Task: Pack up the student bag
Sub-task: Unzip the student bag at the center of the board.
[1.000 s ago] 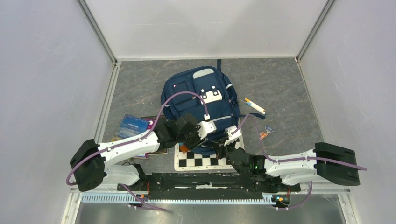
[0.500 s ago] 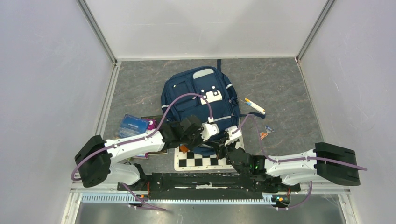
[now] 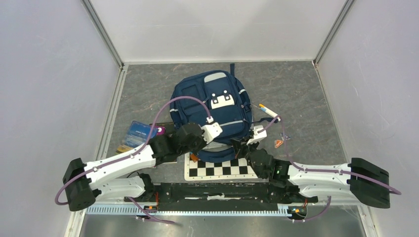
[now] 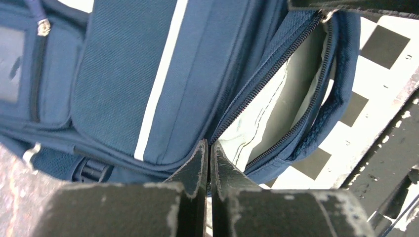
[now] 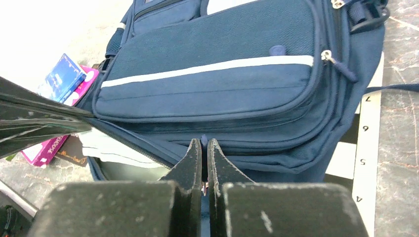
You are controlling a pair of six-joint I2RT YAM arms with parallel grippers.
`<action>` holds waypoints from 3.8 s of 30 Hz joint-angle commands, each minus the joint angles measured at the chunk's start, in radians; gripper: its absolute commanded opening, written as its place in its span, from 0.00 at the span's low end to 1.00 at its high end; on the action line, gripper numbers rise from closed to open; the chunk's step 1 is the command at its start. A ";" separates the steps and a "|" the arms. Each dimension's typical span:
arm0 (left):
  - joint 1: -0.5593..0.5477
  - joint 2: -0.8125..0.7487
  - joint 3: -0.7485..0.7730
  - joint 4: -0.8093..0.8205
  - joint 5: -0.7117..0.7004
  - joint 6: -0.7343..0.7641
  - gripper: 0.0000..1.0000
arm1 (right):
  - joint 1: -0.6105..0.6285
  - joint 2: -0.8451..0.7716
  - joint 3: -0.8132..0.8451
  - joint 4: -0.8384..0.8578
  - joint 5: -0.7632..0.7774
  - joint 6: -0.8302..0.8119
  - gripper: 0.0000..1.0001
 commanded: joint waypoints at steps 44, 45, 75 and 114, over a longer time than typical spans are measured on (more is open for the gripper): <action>0.094 -0.383 0.130 -0.343 -0.503 -0.325 0.02 | -0.512 0.006 -0.095 0.285 -0.329 -0.044 0.00; 0.094 -0.385 0.144 -0.345 -0.500 -0.330 0.02 | -0.513 0.027 -0.087 0.289 -0.325 -0.047 0.00; 0.108 -0.376 0.236 -0.378 -0.498 -0.229 0.02 | -0.688 0.478 0.209 0.500 -0.711 -0.360 0.46; 0.388 -0.191 0.232 -0.146 -0.196 -0.256 0.02 | -0.319 0.308 0.413 0.050 -0.600 -1.006 0.00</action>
